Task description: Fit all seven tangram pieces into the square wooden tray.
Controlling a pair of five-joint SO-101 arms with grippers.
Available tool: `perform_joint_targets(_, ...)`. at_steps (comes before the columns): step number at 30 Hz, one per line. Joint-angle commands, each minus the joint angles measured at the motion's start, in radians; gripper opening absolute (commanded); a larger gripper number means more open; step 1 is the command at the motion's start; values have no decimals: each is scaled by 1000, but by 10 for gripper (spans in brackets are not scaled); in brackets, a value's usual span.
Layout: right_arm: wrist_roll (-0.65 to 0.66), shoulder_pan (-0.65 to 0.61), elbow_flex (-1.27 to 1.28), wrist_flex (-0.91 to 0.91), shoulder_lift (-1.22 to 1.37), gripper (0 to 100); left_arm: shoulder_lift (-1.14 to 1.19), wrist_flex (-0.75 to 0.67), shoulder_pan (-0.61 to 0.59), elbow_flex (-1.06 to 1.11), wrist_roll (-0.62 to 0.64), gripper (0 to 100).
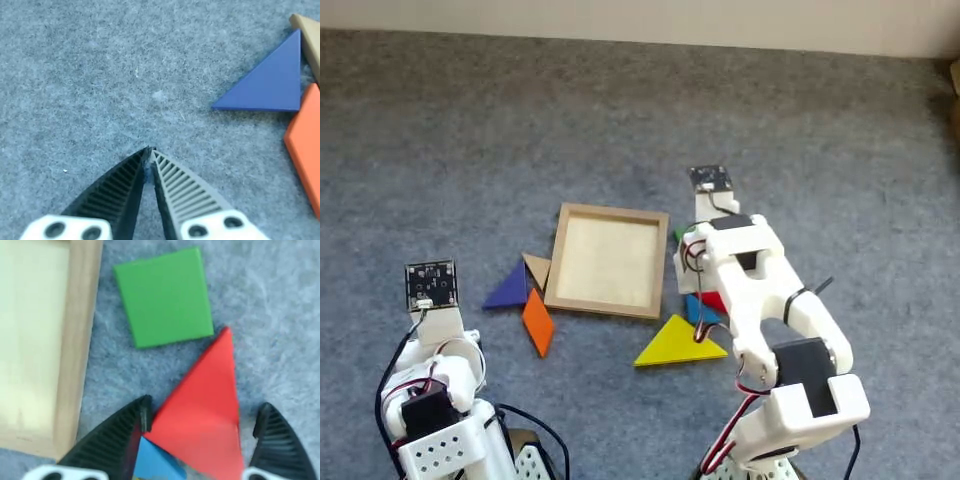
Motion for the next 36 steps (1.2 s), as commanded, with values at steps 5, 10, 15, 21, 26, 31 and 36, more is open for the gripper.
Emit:
perform_joint_targets(5, 63, -19, -48, 62, -15, 319, -31, 3, 18, 19, 9, 7)
perform_joint_targets(10, 106, -19, -47, 68, -15, 319, -31, 3, 18, 19, 9, 7)
perform_joint_targets(15, 107, -19, -47, 70, -15, 319, -31, 3, 18, 19, 9, 7)
perform_joint_targets(21, 107, -19, -53, 128, -15, 321, -31, 3, 18, 19, 9, 7)
perform_joint_targets(26, 107, -19, -53, 128, -12, 322, -31, 3, 18, 19, 9, 7)
perform_joint_targets(31, 152, -19, -53, 127, -8, 322, -31, 3, 18, 19, 9, 7)
perform_joint_targets(36, 157, -19, -50, 76, -8, 318, -31, 3, 18, 19, 9, 7)
